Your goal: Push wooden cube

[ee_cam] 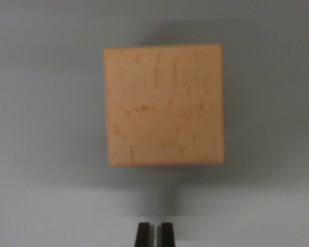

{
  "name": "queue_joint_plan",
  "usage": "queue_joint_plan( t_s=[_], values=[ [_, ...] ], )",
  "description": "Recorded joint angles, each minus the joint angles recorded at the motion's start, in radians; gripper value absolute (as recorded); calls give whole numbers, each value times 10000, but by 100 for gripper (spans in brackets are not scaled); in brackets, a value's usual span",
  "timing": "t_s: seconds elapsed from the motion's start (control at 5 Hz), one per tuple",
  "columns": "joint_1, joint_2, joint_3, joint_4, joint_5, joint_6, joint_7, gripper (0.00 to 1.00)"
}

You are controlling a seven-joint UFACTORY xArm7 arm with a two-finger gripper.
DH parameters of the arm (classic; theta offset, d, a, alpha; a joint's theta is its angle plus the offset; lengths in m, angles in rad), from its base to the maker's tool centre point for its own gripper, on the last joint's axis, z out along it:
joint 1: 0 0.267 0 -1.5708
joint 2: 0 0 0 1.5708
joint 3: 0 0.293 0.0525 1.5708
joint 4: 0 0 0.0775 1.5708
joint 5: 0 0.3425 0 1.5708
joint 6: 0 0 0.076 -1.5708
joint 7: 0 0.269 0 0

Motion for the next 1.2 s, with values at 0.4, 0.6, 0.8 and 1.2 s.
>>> queue_joint_plan(
  t_s=[0.4,0.6,0.8,1.2],
  values=[
    [-8,237,-44,357,-41,123,-35,100],
    [-8,237,-44,357,-41,123,-35,100],
    [-18,519,-96,781,-89,269,-76,100],
    [-29,823,-153,1238,-141,426,-120,100]
  ],
)
